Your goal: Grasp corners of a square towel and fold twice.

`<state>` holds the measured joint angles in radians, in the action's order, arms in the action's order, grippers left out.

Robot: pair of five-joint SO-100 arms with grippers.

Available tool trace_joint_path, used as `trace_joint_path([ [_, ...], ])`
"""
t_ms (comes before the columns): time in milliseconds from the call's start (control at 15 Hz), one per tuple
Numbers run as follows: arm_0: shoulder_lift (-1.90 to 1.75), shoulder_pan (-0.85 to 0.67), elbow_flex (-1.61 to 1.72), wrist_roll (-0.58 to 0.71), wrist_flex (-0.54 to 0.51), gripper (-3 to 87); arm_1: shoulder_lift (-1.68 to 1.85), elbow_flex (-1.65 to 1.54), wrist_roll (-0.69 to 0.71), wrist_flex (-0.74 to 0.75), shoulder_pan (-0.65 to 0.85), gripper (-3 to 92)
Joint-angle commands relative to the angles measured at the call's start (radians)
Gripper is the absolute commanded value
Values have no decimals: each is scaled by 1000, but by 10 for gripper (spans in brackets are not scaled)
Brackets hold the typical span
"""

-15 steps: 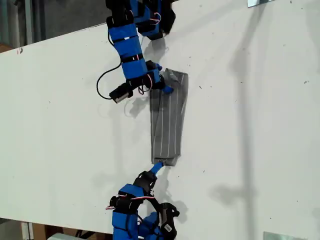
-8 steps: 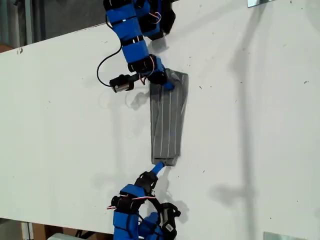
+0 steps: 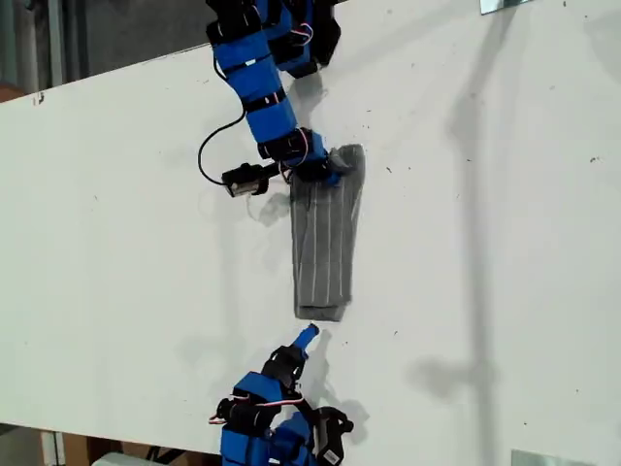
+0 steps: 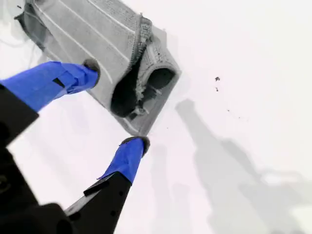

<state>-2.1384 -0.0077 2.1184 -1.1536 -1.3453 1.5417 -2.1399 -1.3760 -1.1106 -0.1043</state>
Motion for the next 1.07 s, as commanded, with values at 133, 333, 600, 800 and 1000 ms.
trace_joint_path([
  [133,-78,34,97,-61,63,257,-3,126,-74,-247,25,-1],
  [333,-287,89,273,-143,147,256,5,367,-92,-497,15,-1],
  [600,-486,170,502,-258,230,254,-60,707,44,-548,-14,-1],
  [800,-591,198,591,-305,252,253,-158,916,186,-528,26,-1],
  [1000,-709,233,686,-367,253,252,-153,1017,285,-465,55,-1],
])
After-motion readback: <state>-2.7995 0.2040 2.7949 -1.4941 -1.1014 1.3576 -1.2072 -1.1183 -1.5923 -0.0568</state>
